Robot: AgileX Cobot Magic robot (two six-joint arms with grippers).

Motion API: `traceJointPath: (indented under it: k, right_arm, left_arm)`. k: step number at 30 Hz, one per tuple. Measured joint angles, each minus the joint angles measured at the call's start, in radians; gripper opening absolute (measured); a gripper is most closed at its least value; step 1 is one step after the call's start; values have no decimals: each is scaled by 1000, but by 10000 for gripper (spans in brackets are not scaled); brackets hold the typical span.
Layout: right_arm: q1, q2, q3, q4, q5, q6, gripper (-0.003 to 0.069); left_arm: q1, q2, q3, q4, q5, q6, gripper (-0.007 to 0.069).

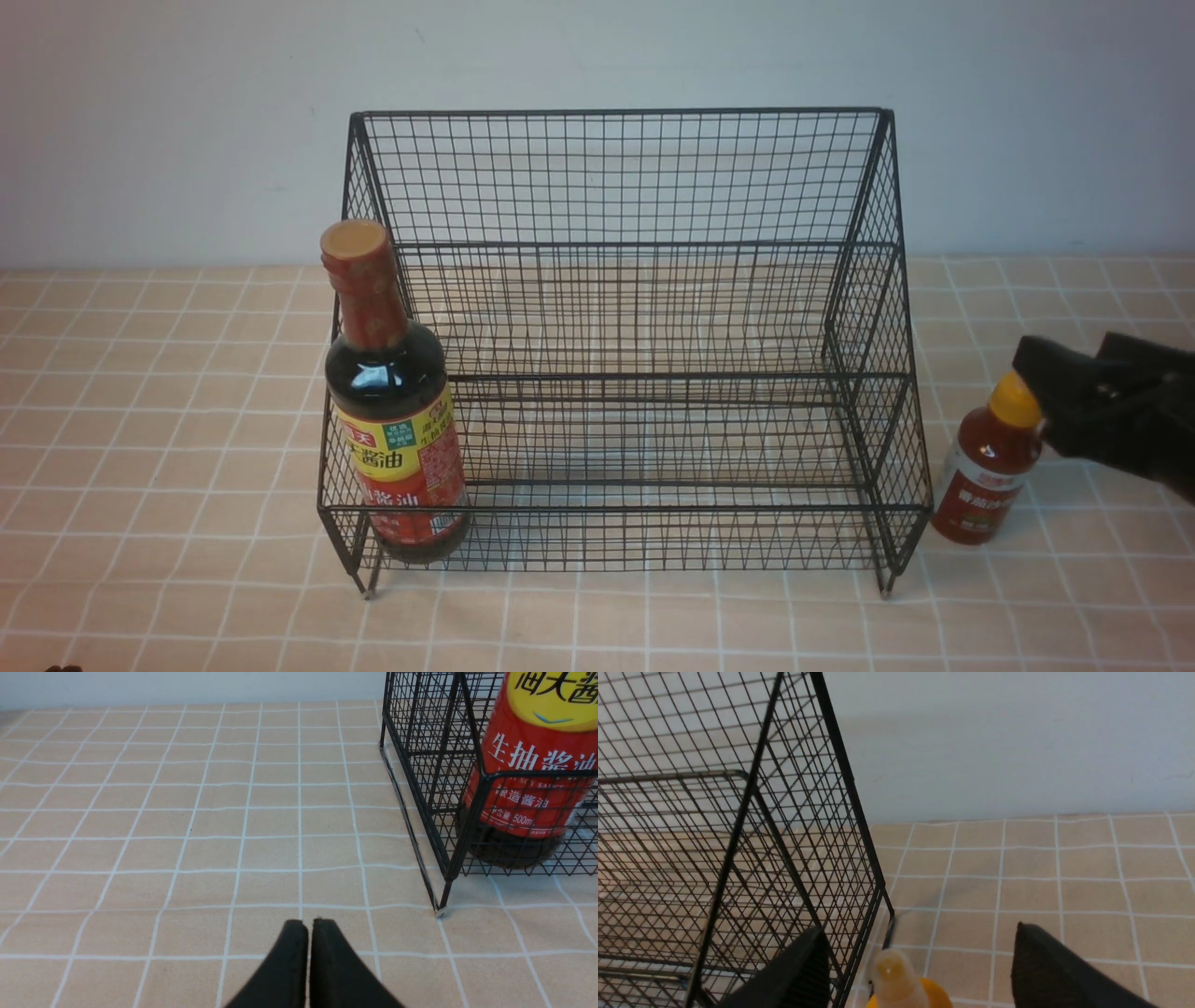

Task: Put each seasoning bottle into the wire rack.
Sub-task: Use the right arm to grab the condiment bottle closest to it, then use the right arm to put the condiment bottle back on the shelf

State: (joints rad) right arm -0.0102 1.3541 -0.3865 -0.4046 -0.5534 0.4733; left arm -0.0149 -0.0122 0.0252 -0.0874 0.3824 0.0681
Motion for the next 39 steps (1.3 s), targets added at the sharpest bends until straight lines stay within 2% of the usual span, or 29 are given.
traceJointPath:
  k: [4,5,6,7,14,19,22,26,29,31,33,35,39]
  right_arm:
    - [0,105,-4,11,-85,-17,449]
    - [0,137,-7,11,-102,-18,398]
    - [0,141,-7,11,-106,-18,379]
    - [0,156,-7,4,-113,-25,281]
    - [-1,37,-6,-30,-62,-21,286]
    - [-1,-180,-33,-98,92,-12,286]
    - [-1,-295,-62,-158,221,52,286]
    - [-1,-437,-89,-314,276,259,286]
    - [-1,-490,-90,-480,191,451,286]
    - [-1,-502,-98,-643,78,611,286]
    - [-1,-487,-108,-748,-30,719,286]
    - [-1,-466,-117,-799,-97,755,286]
    - [-1,-403,-139,-825,-166,755,286]
  left_arm:
    - [0,0,0,0,0,0,-7]
    - [0,0,0,0,0,0,-7]
    - [0,0,0,0,0,0,-7]
    - [0,0,0,0,0,0,-7]
    - [1,0,0,-1,0,0,-7]
    - [1,0,0,-1,0,0,-7]
    - [1,0,0,-1,0,0,-7]
    - [1,0,0,-1,0,0,-7]
    - [1,0,0,-1,0,0,-7]
    - [1,0,0,-1,0,0,-7]
    - [1,0,0,-1,0,0,-7]
    - [1,0,0,-1,0,0,-7]
    - [1,0,0,-1,0,0,-7]
